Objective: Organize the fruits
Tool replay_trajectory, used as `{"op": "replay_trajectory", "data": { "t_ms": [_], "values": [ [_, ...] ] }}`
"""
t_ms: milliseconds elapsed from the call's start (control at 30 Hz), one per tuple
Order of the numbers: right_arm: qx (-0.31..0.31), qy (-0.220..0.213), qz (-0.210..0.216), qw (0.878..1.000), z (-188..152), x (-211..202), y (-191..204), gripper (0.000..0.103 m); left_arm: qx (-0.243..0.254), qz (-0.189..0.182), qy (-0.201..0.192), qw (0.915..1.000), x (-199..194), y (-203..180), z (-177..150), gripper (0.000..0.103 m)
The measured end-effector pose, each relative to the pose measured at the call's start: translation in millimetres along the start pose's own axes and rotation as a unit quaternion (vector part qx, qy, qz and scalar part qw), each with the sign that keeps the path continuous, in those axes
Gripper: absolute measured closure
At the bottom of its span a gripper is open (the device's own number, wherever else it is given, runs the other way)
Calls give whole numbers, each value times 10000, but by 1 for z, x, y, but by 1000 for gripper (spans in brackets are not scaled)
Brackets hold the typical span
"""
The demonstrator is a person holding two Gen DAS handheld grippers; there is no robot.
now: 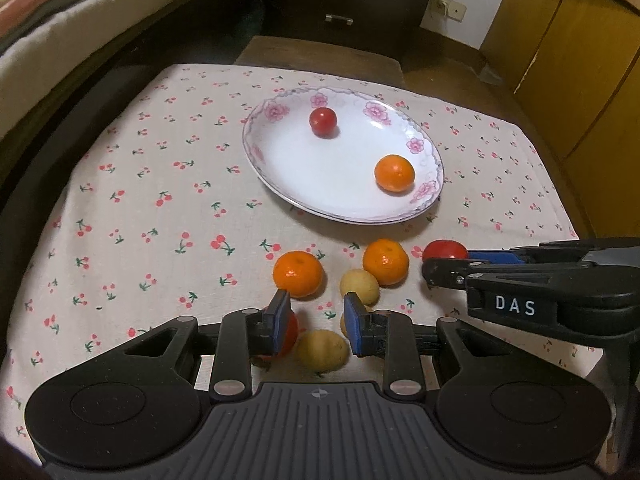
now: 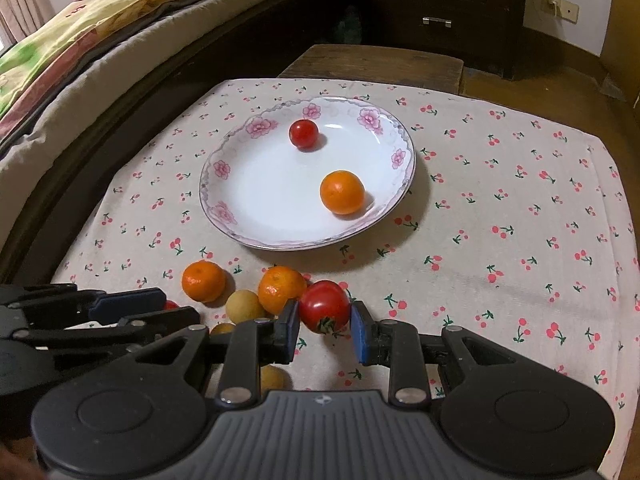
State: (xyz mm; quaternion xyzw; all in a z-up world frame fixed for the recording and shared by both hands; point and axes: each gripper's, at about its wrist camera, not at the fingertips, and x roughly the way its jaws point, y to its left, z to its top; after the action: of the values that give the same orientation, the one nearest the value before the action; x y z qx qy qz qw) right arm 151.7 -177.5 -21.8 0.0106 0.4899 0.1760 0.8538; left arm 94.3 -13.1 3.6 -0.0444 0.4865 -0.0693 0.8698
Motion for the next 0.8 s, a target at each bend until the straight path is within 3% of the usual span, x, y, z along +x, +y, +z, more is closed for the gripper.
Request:
{"op": "replay_trajectory", "data": {
  "t_ms": [433, 800],
  "values": [
    [-32, 10, 21, 10000, -1, 1, 3, 74, -209, 2, -103, 9997, -9, 13, 0, 64],
    [-37, 38, 34, 10000, -1, 1, 3, 74, -49, 221, 210, 9995, 11, 12, -5, 64]
  ]
}}
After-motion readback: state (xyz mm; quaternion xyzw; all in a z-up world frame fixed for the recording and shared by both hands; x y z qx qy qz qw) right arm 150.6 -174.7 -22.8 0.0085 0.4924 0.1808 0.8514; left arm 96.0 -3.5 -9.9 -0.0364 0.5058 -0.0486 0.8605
